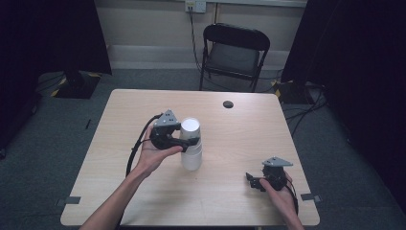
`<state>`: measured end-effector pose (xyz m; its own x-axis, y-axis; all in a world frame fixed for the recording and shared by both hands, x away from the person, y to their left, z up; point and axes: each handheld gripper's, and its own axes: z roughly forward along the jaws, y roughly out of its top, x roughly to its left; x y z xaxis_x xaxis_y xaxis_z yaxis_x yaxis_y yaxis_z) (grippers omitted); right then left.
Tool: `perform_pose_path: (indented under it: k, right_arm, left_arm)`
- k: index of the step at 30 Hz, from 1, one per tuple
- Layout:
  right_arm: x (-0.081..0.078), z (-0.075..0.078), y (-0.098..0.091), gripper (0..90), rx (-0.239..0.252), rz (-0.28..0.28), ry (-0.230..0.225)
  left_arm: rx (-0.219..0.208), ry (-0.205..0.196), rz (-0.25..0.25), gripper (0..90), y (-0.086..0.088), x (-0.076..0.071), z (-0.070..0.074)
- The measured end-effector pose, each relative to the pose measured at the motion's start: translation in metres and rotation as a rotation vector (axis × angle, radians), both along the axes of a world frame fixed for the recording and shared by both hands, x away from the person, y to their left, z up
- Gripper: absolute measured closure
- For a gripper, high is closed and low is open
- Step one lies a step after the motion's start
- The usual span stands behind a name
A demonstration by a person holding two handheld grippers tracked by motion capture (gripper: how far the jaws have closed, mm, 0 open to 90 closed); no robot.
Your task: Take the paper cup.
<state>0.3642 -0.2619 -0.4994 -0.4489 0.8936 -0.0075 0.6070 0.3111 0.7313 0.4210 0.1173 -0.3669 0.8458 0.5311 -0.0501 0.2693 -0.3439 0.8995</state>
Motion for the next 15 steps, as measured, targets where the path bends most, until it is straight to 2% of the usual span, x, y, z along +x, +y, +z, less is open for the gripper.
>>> perform_pose_path:
  k: [7, 15]
  right_arm:
    - [0.0, 0.0, 0.0, 12.0, 0.0, 0.001, -0.001]
    - [0.0, 0.0, 0.0, 12.0, 0.0, 0.001, -0.001]
  left_arm:
    - [-0.014, -0.026, 0.004, 29.1, 0.001, -0.001, 0.012]
    - [-0.023, -0.028, 0.001, 29.1, 0.001, -0.002, 0.013]
